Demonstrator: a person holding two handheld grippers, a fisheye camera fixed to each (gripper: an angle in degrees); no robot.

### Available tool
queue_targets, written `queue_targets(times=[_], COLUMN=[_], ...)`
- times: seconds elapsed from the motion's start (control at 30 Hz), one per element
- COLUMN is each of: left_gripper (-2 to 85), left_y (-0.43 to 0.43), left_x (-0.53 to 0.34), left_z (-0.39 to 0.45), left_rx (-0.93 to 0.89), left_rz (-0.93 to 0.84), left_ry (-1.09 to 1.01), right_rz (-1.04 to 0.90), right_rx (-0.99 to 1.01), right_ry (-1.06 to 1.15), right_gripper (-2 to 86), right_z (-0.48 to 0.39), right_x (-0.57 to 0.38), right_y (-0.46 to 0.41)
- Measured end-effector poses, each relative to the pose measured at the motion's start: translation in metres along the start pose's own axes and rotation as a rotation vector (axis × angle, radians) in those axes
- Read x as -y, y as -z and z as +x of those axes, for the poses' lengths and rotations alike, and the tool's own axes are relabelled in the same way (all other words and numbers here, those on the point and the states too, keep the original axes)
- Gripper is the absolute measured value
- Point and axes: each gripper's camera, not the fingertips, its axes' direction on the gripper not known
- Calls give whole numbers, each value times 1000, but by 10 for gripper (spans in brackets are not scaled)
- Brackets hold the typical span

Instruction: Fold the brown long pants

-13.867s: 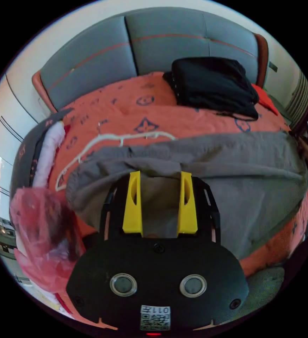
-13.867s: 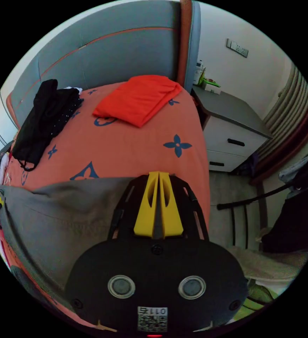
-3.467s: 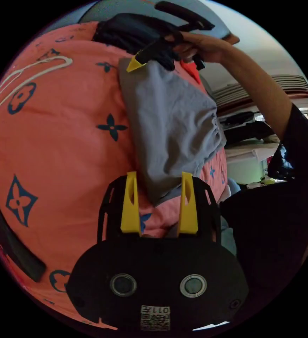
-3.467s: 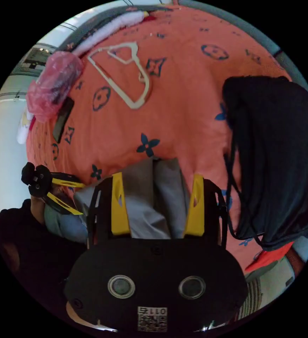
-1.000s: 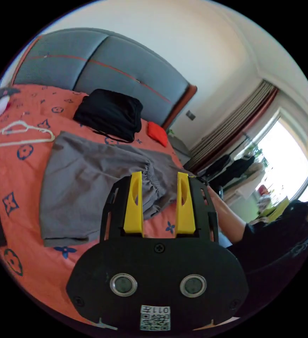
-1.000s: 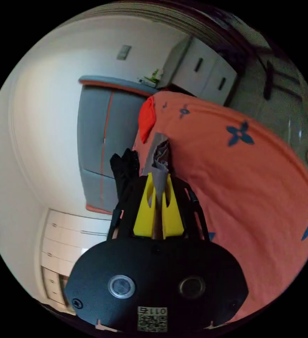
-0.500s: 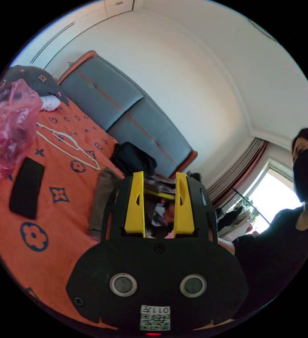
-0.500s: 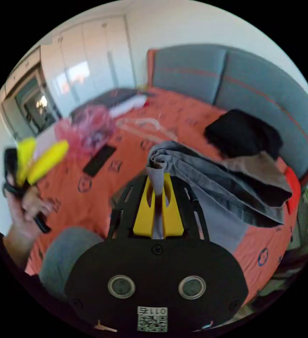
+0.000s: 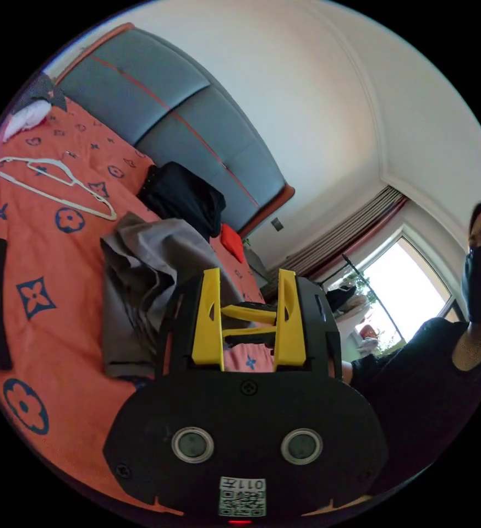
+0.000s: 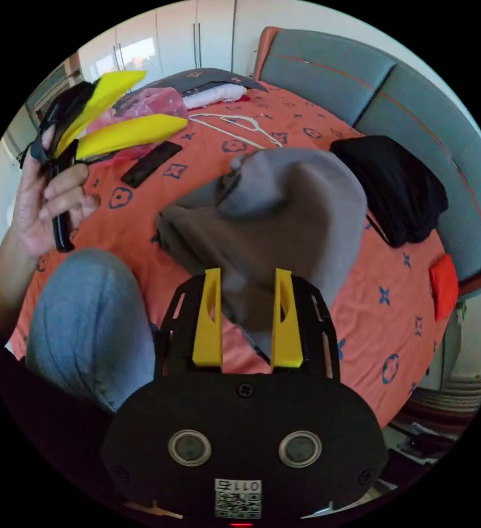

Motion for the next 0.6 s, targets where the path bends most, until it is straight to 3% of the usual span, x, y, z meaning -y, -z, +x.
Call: queue_targets(times=[0.23,0.33,0.5,0.6], left_gripper=[144,145,150,159], left_y=[-45,-51,-74,-92], left_x=[-3,-7,-6,-8], left_z=[-1,-5,-17,-30], left_rx=[34,46,47,77], left_rz=[-73,-50,12,39], left_ry=[73,118,209,281], right_rz=[-194,-40,162,246], right_rx=[-204,91,68,40], right_ry=[-423,-621,-777,-652], right_gripper=[147,147,135,133], right_z=[84,123,134,114], right_x=[-56,-92,-131,-136], right_y=[-20,6,60,82])
